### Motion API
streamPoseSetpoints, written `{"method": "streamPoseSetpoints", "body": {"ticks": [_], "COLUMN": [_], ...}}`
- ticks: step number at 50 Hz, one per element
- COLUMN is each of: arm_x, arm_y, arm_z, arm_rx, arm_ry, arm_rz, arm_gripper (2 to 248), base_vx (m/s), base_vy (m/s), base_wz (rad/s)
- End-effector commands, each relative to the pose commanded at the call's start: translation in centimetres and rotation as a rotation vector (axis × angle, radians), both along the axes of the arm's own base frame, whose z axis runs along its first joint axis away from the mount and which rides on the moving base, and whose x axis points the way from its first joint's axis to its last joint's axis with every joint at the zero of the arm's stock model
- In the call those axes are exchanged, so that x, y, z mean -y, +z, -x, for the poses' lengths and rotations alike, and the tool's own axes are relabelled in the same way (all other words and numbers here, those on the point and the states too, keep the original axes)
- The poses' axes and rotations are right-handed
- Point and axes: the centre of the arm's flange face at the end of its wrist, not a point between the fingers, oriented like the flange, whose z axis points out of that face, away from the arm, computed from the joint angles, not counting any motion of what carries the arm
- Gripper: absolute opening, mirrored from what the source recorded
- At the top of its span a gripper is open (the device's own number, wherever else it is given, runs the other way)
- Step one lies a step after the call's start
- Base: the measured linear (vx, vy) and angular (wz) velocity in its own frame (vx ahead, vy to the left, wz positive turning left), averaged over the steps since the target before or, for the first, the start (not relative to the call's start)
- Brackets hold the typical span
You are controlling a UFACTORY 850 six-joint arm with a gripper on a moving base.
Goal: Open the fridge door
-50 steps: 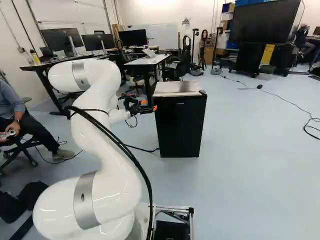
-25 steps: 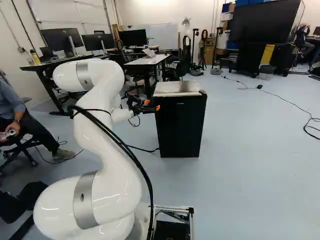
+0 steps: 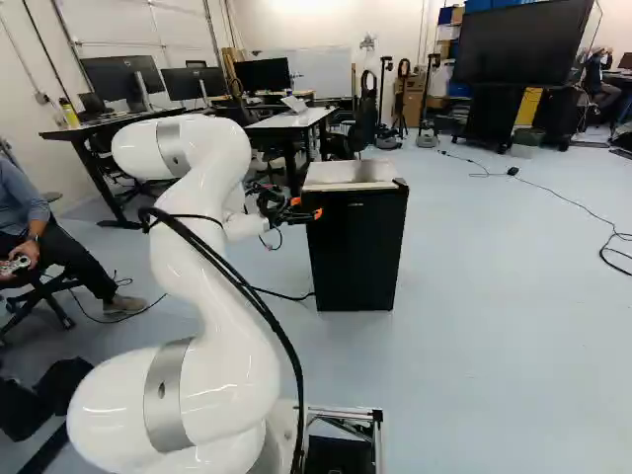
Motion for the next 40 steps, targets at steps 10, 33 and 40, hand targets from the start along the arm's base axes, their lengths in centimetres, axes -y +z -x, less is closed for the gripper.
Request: {"method": "streamPoseSetpoints", "body": {"ticks": [10, 33, 40], "arm_x": [0.9, 0.8, 0.7], "arm_y": [0.2, 0.9, 1.1], "arm_z": [1.5, 6.6, 8.2], "arm_rx": [-0.024, -0.091, -0.111], "arm_ry": [-0.006, 0.025, 0.037], "arm_rz": [0.008, 0.034, 0.042], "arm_gripper": [247, 247, 247], "base_vx": [0.0, -0.001, 0.0], "base_vy": [0.0, -0.001, 0.0], "base_wz": [0.0, -0.005, 0.0]}}
